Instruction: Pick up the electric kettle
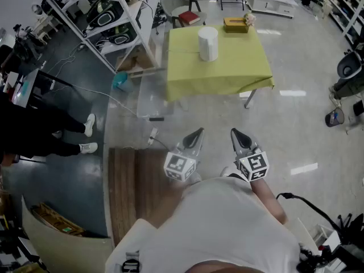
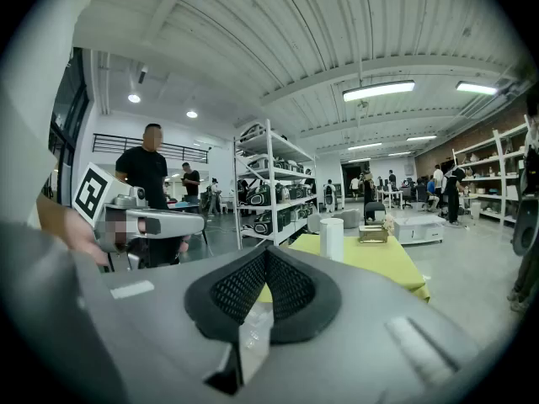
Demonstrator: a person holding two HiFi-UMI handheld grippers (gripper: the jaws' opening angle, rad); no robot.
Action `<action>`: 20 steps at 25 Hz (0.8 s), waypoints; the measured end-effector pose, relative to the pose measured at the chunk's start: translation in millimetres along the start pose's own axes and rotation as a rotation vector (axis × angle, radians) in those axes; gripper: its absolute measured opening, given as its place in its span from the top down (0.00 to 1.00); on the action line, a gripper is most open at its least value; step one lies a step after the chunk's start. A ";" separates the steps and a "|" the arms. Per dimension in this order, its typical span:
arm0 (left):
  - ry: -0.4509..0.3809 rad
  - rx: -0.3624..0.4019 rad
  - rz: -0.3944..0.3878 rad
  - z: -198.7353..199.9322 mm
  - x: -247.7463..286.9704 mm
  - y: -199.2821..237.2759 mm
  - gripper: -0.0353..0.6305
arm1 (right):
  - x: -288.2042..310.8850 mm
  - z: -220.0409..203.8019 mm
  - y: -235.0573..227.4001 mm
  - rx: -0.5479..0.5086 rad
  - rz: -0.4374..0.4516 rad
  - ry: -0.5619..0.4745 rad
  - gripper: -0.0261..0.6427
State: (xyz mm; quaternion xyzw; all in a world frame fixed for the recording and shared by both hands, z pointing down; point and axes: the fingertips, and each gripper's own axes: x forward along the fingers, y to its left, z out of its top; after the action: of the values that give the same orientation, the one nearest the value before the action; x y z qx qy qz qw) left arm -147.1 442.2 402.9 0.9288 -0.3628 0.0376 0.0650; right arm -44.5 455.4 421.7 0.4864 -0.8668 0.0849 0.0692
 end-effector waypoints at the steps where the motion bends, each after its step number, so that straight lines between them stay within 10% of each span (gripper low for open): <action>1: -0.001 0.001 0.000 0.2 0.4 0.1 0.94 | 0.2 -0.5 0.3 -0.001 0.002 0.002 0.96; 20: 0.019 -0.001 0.022 -4.6 26.1 -20.1 0.94 | -8.6 -7.9 -24.0 0.013 0.054 0.024 0.96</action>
State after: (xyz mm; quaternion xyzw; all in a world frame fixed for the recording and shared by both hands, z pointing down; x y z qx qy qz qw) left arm -114.4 440.1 408.7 0.9244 -0.3724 0.0469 0.0684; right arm -19.3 452.0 429.5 0.4624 -0.8781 0.0983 0.0739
